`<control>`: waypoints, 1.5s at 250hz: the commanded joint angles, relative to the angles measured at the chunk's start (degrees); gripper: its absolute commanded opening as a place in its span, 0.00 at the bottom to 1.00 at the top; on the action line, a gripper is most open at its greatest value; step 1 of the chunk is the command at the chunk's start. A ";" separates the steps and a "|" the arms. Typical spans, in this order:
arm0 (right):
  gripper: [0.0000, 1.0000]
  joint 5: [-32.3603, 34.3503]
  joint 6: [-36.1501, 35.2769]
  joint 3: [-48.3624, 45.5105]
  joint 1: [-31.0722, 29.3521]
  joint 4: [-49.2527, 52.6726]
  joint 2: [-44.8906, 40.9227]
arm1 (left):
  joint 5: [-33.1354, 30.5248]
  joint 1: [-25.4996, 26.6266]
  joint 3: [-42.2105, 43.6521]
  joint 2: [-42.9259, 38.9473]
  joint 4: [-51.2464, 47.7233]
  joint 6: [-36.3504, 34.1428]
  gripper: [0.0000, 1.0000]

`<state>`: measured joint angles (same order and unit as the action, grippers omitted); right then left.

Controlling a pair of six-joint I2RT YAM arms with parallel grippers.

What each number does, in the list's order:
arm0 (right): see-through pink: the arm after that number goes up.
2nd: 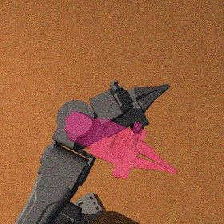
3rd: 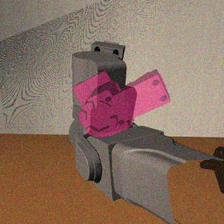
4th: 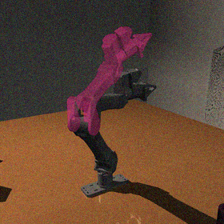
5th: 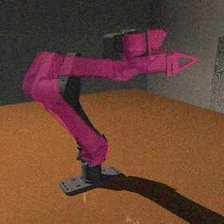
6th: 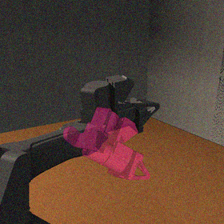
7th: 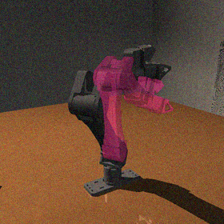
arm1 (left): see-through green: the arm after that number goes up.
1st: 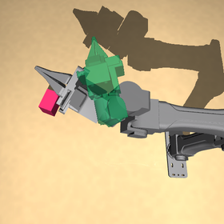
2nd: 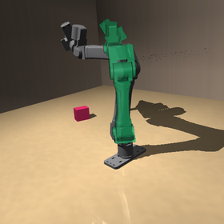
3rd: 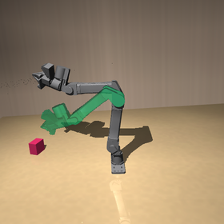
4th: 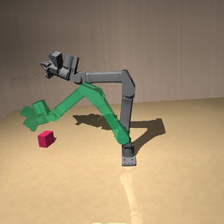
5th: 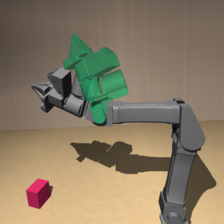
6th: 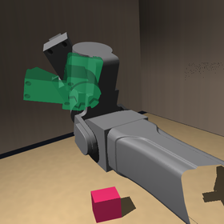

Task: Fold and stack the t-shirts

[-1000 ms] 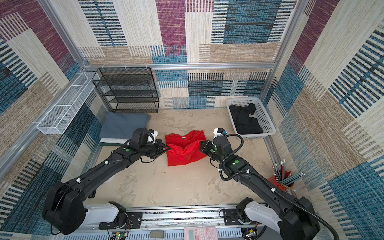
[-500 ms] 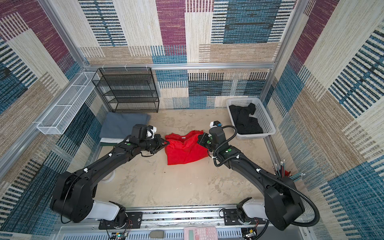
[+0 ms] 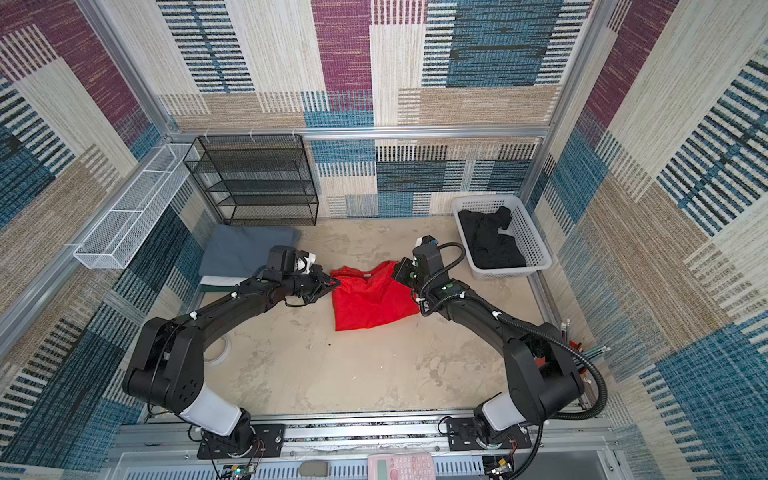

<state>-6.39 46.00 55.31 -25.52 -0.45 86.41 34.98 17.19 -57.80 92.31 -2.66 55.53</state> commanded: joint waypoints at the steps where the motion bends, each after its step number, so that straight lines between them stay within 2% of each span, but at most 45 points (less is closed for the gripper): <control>1: 0.00 -1.14 -1.25 2.16 0.29 -2.50 2.93 | 1.32 -0.75 -1.51 1.04 1.40 -0.06 0.00; 87: 0.00 0.32 -3.72 10.59 1.49 0.60 12.69 | 0.43 -3.35 -4.37 5.27 -0.13 -0.77 0.01; 96: 0.03 0.29 -4.01 11.24 1.76 0.93 13.53 | 0.27 -3.56 -4.80 5.79 -0.30 -1.01 0.11; 106: 0.10 -0.06 -4.28 12.02 2.04 1.06 14.48 | -0.31 -3.89 -5.36 6.33 -0.78 -1.36 0.33; 120: 0.23 -1.06 -4.89 13.31 2.55 1.31 15.85 | -1.02 -4.33 -5.93 6.86 -0.12 -2.10 0.57; 141: 0.53 -3.03 -7.23 16.62 3.18 2.77 18.54 | -3.15 -4.81 -9.13 7.89 -3.02 -5.78 0.99; 150: 0.61 -2.84 -7.94 18.66 3.28 4.87 19.78 | -4.22 -4.80 -12.07 8.63 -7.00 -9.01 0.98; 173: 0.67 -1.89 -9.87 21.37 3.46 8.09 21.16 | -8.93 -4.62 -16.86 8.89 -15.18 -14.88 0.98; 218: 0.65 -0.99 -11.41 18.10 4.15 5.72 18.63 | -16.55 -4.60 -15.27 4.59 -18.88 -20.03 0.98; 235: 0.65 -1.23 -13.10 18.54 4.67 6.40 19.19 | -17.62 -4.62 -14.63 3.78 -19.79 -21.52 0.98; 283: 0.65 0.73 -19.32 24.80 5.50 13.32 24.85 | -14.05 -4.15 -13.24 4.34 -18.13 -21.76 0.98; 327: 0.64 0.48 -21.98 28.96 5.57 16.14 29.24 | -11.77 -2.63 -13.82 8.45 -17.19 -22.13 1.00; 375: 0.63 -5.06 -22.35 29.12 5.58 15.50 31.12 | -9.94 -0.90 -15.25 12.29 -16.05 -21.87 0.89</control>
<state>-7.84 25.02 84.05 -19.92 14.87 116.62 23.00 15.53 -71.64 103.15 -20.21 34.72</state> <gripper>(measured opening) 0.628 0.913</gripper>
